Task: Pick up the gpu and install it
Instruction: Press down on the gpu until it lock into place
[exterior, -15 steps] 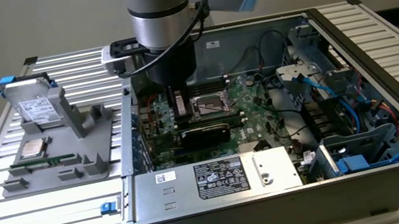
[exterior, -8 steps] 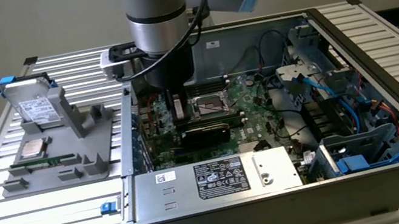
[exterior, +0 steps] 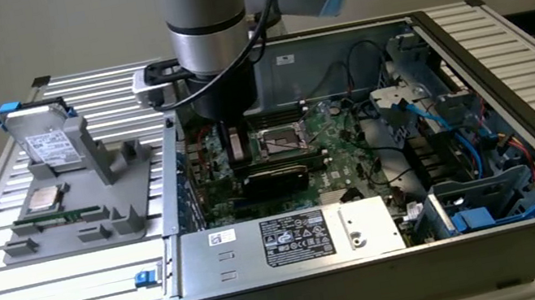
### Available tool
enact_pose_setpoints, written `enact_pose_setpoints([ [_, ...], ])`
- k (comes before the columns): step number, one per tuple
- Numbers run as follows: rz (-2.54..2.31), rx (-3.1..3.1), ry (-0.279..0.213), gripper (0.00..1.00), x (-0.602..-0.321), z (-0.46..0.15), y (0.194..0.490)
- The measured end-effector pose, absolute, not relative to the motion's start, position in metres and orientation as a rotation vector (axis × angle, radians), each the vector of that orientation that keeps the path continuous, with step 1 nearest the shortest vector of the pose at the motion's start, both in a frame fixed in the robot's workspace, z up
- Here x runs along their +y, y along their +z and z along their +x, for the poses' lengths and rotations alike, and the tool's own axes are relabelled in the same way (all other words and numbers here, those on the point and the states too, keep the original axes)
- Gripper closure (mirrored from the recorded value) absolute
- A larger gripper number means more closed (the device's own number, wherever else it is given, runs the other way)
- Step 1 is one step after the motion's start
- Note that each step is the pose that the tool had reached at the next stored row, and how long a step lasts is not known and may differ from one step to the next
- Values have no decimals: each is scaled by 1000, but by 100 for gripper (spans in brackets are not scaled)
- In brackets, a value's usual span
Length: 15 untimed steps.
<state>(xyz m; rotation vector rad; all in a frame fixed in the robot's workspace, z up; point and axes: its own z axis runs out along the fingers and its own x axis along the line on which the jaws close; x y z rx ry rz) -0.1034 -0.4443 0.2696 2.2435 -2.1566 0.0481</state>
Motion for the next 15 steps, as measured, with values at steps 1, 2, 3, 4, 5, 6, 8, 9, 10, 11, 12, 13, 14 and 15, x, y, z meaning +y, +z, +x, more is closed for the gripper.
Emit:
enact_pose_setpoints([
  [1,2244,-2157,48,89,-444,-103,269],
  [2,2244,-2157,48,89,-444,-103,268],
  [3,2244,-2157,48,89,-444,-104,267],
  [4,2243,-2156,49,89,-444,-104,267],
  [5,2243,-2156,49,89,-444,-104,266],
  [6,2243,-2156,49,89,-444,-104,265],
  [8,2243,-2156,48,89,-444,-104,264],
  [9,2244,-2157,48,89,-444,-104,264],
  [10,2244,-2157,48,89,-444,-104,264],
  [11,2244,-2157,48,89,-444,-104,265],
  [12,2245,-2159,46,89,-444,-104,267],
  [13,2244,-2158,47,89,-444,-104,272],
  [14,2243,-2157,48,89,-444,-104,277],
  [15,2243,-2156,49,89,-444,-104,279],
])
